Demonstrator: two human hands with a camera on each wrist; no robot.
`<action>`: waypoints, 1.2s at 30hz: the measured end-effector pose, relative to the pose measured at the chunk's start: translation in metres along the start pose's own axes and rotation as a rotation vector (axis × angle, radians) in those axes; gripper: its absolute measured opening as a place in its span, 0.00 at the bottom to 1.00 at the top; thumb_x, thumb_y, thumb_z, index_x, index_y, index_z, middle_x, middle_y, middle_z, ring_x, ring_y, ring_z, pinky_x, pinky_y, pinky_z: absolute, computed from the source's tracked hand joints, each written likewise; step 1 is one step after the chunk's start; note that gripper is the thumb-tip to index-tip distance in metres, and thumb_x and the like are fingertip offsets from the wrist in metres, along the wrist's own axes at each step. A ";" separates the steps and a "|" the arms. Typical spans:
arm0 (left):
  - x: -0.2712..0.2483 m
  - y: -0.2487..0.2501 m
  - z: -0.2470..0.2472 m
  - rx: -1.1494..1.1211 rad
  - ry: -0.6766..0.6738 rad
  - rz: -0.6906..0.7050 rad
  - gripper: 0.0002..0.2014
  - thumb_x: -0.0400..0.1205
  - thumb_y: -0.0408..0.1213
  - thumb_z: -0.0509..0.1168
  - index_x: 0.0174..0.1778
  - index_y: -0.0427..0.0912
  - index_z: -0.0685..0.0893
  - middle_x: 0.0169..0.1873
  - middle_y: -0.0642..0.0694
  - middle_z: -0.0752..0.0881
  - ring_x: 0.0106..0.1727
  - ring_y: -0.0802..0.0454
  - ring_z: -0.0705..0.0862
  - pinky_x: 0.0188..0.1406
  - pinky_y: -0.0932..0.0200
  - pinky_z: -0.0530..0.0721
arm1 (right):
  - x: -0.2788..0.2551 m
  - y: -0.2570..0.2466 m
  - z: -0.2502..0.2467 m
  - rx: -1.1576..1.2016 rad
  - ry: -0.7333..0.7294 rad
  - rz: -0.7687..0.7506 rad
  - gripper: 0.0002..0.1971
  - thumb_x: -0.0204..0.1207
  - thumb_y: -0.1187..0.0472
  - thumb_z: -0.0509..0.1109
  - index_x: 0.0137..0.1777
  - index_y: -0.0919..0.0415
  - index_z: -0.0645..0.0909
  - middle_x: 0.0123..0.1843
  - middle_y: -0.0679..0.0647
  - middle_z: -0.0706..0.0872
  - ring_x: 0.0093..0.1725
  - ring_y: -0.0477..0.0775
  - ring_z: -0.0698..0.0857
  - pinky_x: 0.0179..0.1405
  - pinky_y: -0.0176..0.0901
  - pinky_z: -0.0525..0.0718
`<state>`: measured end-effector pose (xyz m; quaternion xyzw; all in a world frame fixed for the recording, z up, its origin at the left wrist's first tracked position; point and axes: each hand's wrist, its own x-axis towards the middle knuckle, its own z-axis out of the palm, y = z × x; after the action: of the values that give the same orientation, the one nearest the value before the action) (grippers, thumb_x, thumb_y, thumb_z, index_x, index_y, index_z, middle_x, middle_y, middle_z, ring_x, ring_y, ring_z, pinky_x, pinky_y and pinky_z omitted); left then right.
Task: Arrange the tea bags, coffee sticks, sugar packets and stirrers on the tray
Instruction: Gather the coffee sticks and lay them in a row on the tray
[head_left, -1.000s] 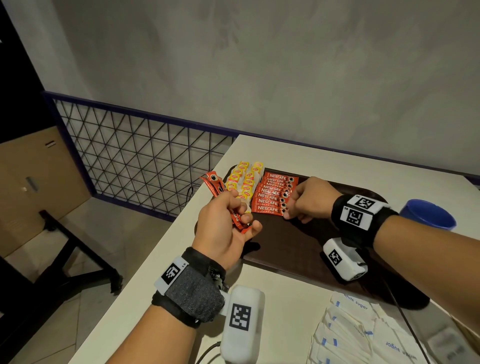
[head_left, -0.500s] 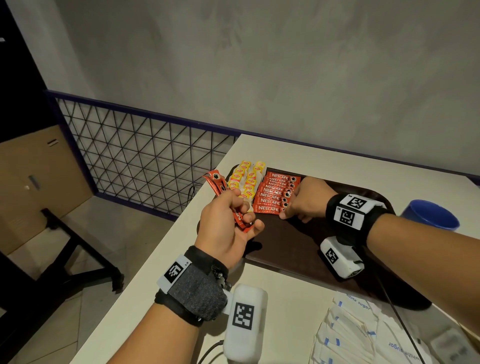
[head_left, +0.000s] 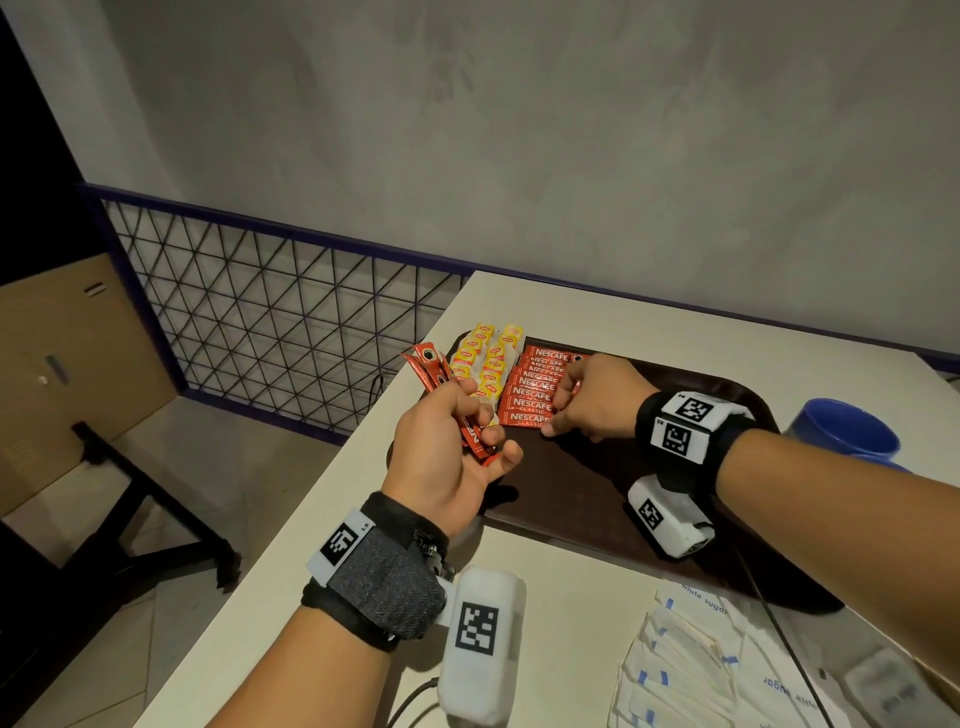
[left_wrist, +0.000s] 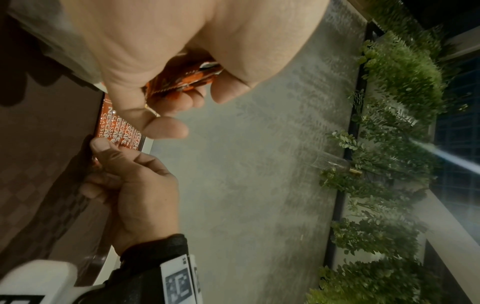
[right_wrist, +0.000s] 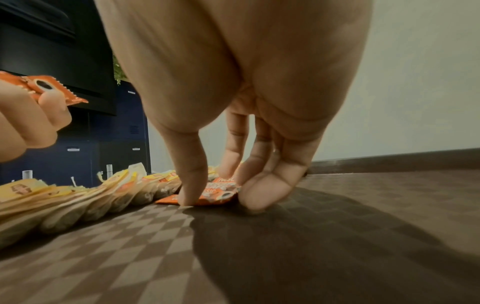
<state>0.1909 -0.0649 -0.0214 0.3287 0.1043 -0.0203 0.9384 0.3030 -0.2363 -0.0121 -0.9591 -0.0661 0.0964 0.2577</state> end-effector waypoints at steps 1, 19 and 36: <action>0.000 0.000 0.000 0.001 0.001 0.003 0.09 0.83 0.26 0.54 0.54 0.41 0.75 0.31 0.45 0.73 0.28 0.51 0.70 0.30 0.55 0.77 | 0.001 -0.002 0.001 0.002 -0.001 0.003 0.20 0.64 0.57 0.91 0.49 0.63 0.86 0.38 0.53 0.89 0.34 0.55 0.88 0.41 0.53 0.94; 0.000 0.000 0.000 0.008 -0.006 0.013 0.10 0.83 0.26 0.54 0.55 0.41 0.76 0.31 0.45 0.72 0.29 0.51 0.69 0.29 0.55 0.77 | 0.006 0.009 0.001 0.056 0.012 -0.017 0.13 0.63 0.68 0.90 0.42 0.63 0.89 0.42 0.58 0.93 0.43 0.58 0.95 0.43 0.50 0.95; 0.001 -0.001 -0.001 0.019 -0.001 0.018 0.11 0.83 0.26 0.55 0.58 0.41 0.76 0.32 0.44 0.73 0.28 0.52 0.70 0.27 0.54 0.78 | 0.015 0.000 0.000 -0.088 0.043 -0.029 0.19 0.61 0.57 0.92 0.50 0.53 0.92 0.43 0.42 0.85 0.40 0.41 0.82 0.32 0.34 0.76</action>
<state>0.1919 -0.0651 -0.0231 0.3386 0.1005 -0.0129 0.9355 0.3180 -0.2340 -0.0146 -0.9703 -0.0786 0.0690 0.2180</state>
